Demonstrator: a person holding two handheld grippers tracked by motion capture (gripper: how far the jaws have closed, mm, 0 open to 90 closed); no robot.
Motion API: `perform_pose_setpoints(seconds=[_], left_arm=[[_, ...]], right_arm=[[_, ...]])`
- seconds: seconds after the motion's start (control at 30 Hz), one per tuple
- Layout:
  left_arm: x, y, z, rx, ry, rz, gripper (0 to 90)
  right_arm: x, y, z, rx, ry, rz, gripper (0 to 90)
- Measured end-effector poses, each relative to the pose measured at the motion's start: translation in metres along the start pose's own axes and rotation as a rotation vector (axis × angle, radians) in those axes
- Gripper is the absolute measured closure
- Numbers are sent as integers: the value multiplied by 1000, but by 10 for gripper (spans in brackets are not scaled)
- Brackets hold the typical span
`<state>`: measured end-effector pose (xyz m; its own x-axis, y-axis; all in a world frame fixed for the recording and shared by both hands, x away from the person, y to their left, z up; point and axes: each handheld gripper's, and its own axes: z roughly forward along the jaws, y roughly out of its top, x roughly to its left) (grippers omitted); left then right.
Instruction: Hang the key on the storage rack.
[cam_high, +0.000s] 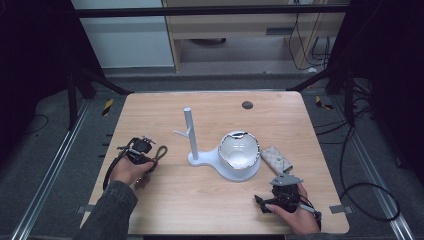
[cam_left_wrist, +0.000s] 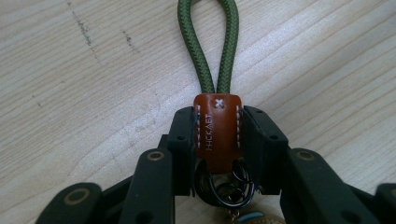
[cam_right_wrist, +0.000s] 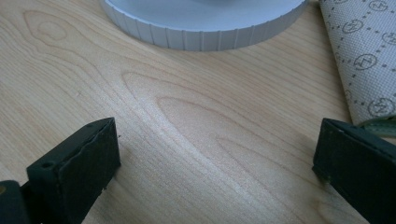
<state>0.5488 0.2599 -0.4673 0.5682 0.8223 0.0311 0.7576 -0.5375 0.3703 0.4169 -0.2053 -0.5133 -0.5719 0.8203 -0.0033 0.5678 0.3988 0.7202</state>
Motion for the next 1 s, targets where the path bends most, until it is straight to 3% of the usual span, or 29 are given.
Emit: perform_pose_setpoints(seconds=[0.13,0.23,0.37,0.47,0.67,0.83,1.0], left_arm=[[0,-2,-3,-10,-1,2,659],[-2,-10,-12,-65,-11,-4,659],[-8,-27,-32,-202,-25,-9,659],[-14,-38,-44,-276,-18,-1,659],[-39,-58,-69,-452,-12,23,660],[-58,-66,-86,-563,-7,27,659],[-70,-68,-92,-629,-14,24,660]], right_arm=[[0,0,0,0,0,0,5],[0,0,0,0,0,0,5],[0,0,0,0,3,-1,5],[0,0,1,0,3,0,5],[-1,2,3,-1,2,-4,3],[-1,2,3,-1,2,-4,3],[-1,2,3,-1,2,-4,3]])
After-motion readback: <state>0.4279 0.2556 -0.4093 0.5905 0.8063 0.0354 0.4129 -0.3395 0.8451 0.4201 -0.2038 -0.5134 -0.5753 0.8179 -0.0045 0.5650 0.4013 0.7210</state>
